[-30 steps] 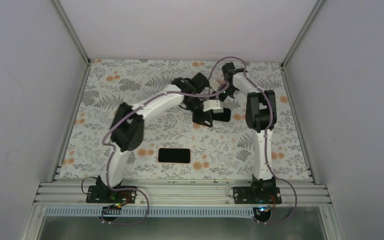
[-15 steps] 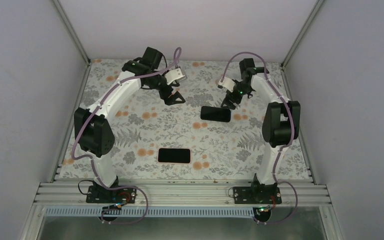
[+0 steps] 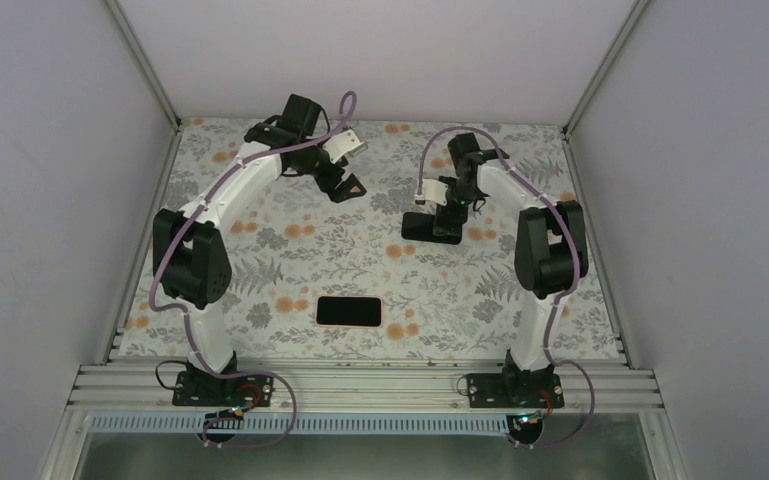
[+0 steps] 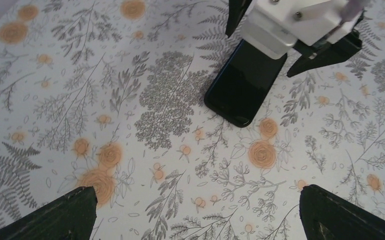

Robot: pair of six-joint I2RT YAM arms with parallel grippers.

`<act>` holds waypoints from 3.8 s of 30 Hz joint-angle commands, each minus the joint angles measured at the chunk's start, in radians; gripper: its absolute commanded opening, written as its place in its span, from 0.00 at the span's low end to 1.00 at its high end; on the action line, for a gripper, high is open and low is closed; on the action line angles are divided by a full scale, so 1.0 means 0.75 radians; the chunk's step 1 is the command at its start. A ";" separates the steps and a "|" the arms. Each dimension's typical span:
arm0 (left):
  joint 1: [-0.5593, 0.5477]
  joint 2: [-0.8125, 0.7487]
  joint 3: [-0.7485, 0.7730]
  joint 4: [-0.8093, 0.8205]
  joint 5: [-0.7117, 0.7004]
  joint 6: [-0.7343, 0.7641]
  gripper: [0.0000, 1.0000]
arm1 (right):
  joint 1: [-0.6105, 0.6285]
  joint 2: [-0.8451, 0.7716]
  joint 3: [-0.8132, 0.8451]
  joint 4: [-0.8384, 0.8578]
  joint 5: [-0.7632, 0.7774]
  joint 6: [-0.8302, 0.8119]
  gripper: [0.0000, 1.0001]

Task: Take the phone out of the phone case
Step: Pick up the phone at the center of the board.

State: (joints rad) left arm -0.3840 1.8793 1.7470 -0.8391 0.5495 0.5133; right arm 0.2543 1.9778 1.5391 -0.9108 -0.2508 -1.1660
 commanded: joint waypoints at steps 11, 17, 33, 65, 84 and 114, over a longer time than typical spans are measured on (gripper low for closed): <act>0.035 0.066 0.021 0.035 0.002 -0.036 1.00 | 0.036 0.149 0.048 0.004 0.062 -0.055 1.00; 0.043 0.080 0.024 0.029 0.025 -0.036 1.00 | 0.033 0.207 0.068 -0.002 0.086 -0.047 1.00; 0.047 0.130 0.068 0.019 0.058 -0.061 1.00 | 0.040 0.167 -0.147 0.241 0.279 -0.034 0.97; -0.011 0.855 0.611 -0.095 0.604 -0.348 1.00 | 0.064 -0.062 -0.032 0.218 -0.137 0.145 0.78; -0.065 0.909 0.732 -0.214 0.685 -0.313 0.68 | 0.094 0.005 0.019 0.323 -0.090 0.241 0.77; -0.091 0.853 0.870 -0.477 0.700 0.064 0.02 | -0.073 -0.200 0.006 0.100 -0.459 0.212 1.00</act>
State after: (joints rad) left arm -0.4519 2.5816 2.3947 -1.1252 1.0389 0.4000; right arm 0.2844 1.9194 1.5166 -0.7570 -0.4389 -0.9874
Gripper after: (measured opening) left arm 0.101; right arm 0.997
